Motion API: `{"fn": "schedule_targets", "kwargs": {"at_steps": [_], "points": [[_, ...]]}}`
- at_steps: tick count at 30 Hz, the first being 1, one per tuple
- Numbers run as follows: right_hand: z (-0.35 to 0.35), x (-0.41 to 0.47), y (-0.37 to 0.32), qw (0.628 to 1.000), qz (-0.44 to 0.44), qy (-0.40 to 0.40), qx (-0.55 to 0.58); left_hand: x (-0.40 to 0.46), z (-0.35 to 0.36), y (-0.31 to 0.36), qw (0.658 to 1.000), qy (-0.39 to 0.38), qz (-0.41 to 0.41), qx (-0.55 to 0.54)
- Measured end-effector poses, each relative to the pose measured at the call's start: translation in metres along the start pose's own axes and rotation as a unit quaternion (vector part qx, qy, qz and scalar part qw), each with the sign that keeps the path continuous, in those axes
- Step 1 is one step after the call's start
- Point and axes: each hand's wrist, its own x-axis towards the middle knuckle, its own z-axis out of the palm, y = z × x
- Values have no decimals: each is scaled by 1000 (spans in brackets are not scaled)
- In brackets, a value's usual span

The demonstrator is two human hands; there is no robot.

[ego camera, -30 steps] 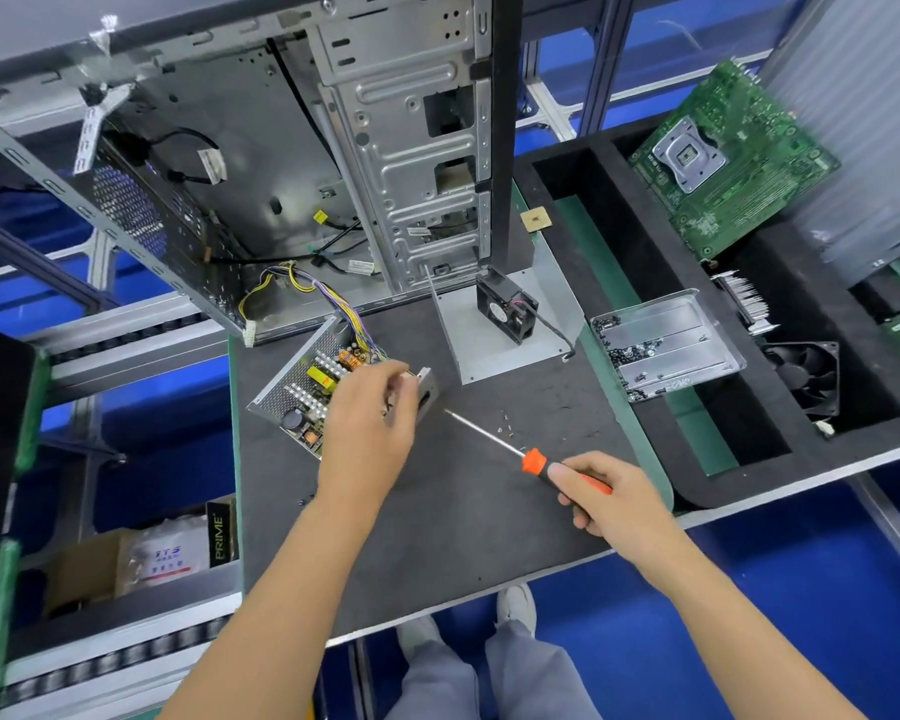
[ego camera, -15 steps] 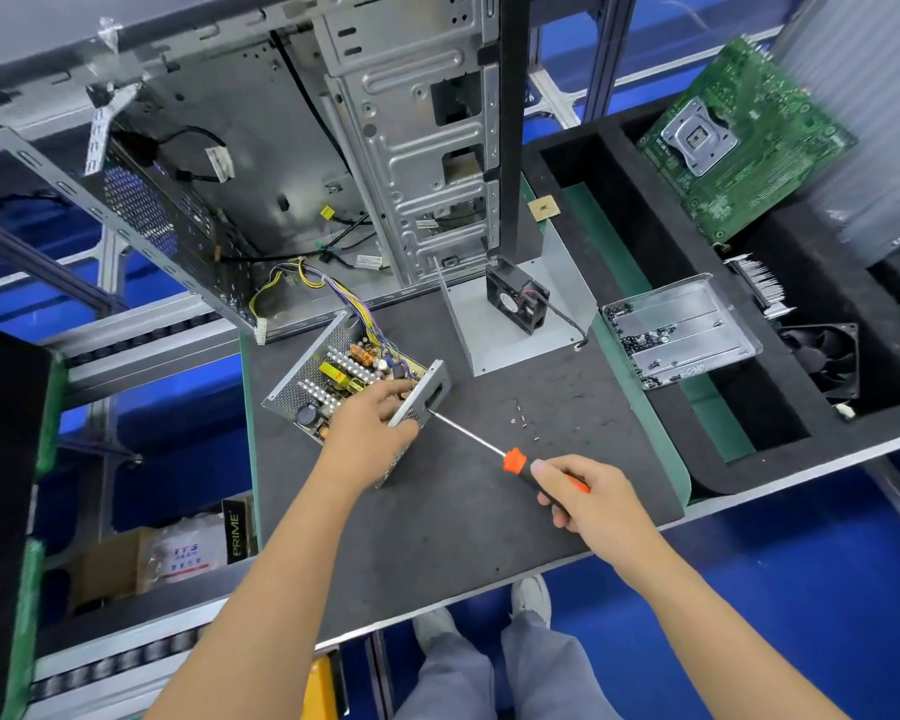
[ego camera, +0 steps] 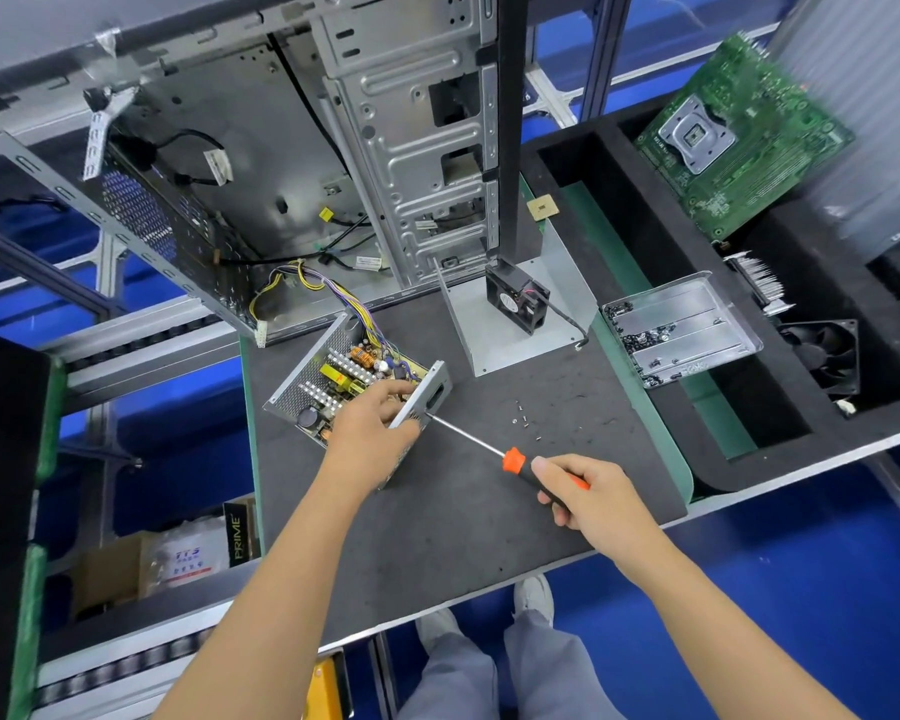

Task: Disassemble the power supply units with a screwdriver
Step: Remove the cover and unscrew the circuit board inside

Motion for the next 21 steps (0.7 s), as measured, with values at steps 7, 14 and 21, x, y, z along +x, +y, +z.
{"fn": "schedule_targets", "kwargs": {"at_steps": [7,14,21], "points": [[1,0,0,1000,6,5,14,0,1,0,1000,3,-6,-7],[1,0,0,1000,7,7,15,0,1,0,1000,2,-12,-20],[1,-5,-7,998,42,-18,47,0,0,0,1000,-5,-11,-17]]}}
